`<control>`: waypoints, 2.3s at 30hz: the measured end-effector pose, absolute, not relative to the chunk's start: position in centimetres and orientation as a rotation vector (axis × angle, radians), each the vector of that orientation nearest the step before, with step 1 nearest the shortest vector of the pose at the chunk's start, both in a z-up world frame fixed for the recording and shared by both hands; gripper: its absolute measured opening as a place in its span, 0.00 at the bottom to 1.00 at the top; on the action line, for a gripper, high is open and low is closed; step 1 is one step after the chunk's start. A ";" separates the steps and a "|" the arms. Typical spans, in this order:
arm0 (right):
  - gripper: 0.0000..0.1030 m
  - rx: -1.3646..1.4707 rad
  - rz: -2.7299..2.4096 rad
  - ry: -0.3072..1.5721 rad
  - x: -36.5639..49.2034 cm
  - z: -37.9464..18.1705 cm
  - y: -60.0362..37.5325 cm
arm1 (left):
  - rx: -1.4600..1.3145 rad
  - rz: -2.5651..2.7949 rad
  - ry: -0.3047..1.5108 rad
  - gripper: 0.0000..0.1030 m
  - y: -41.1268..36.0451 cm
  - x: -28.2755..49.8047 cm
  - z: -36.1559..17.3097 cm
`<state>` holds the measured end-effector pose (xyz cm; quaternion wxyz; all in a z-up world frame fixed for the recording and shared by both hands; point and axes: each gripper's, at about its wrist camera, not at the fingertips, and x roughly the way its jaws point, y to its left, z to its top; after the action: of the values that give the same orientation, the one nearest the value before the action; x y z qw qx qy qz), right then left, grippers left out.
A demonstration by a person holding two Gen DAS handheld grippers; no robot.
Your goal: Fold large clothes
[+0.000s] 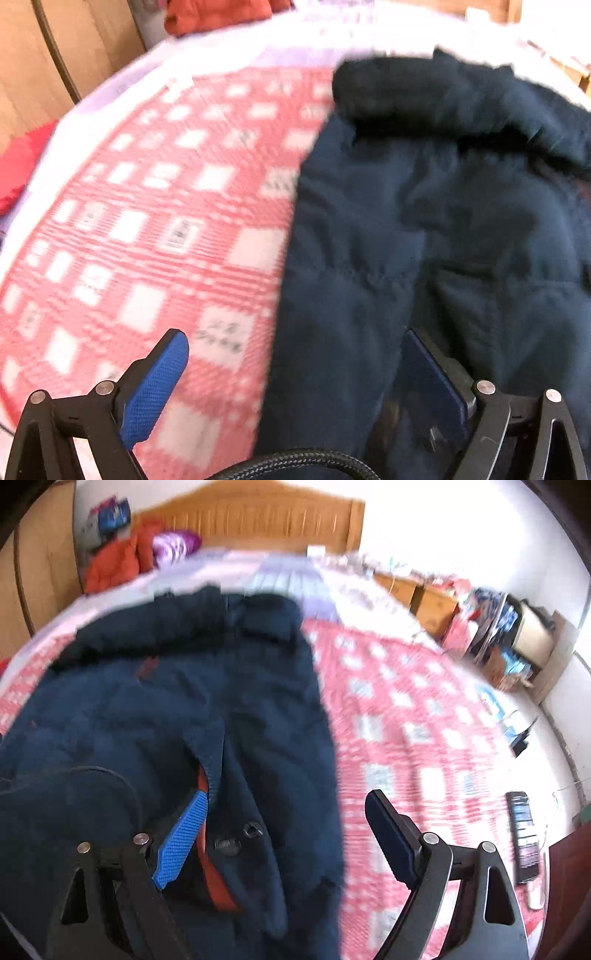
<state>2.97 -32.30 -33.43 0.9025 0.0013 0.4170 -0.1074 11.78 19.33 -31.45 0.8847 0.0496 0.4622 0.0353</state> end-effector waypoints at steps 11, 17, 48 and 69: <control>0.87 -0.137 -0.248 0.744 -13.1 -20.7 -34.6 | 0.129 0.236 0.823 0.94 25.5 -3.3 -16.3; 0.87 -0.169 -0.539 0.803 -26.4 -16.3 -35.9 | 0.093 0.324 0.799 0.94 32.1 -9.0 -15.1; 0.89 -0.145 -0.569 0.873 -31.4 -20.9 -32.6 | 0.188 0.138 1.073 0.94 25.7 -12.8 -33.2; 0.89 -0.147 -0.446 0.967 -22.4 -38.2 -28.0 | 0.114 0.193 0.960 0.91 24.9 -5.4 -36.5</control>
<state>-22.36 -27.97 -38.20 0.8590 -0.0701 0.4605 -0.2124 -5.43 24.93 -36.45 0.8811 0.0548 0.4606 0.0926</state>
